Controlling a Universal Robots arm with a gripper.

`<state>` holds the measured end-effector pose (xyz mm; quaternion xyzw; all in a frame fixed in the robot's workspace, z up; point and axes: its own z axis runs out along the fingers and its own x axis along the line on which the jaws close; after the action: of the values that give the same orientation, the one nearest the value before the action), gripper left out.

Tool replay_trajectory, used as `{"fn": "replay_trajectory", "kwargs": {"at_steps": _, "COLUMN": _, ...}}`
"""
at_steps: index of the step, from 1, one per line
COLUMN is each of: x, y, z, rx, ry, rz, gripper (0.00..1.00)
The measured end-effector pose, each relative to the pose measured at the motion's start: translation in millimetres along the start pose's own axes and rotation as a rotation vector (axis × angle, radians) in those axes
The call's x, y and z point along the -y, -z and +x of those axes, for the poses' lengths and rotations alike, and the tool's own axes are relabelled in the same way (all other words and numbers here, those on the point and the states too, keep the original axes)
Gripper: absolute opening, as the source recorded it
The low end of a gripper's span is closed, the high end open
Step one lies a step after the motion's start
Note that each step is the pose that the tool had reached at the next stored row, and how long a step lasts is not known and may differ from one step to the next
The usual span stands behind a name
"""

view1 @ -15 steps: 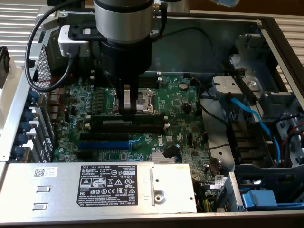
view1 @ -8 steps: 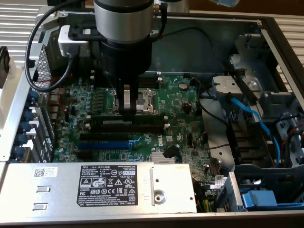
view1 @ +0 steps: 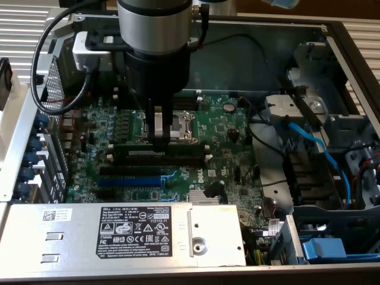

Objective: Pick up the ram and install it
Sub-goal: 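Insert the ram into the slot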

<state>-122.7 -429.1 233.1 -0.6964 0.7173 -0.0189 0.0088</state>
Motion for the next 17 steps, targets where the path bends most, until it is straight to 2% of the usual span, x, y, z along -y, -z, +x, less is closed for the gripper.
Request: {"fn": "replay_trajectory", "kwargs": {"at_steps": 17, "x": 1.7, "y": -0.6, "z": -0.2, "rx": 0.0, "ry": 0.0, "rz": 0.0001, "gripper": 0.12}}
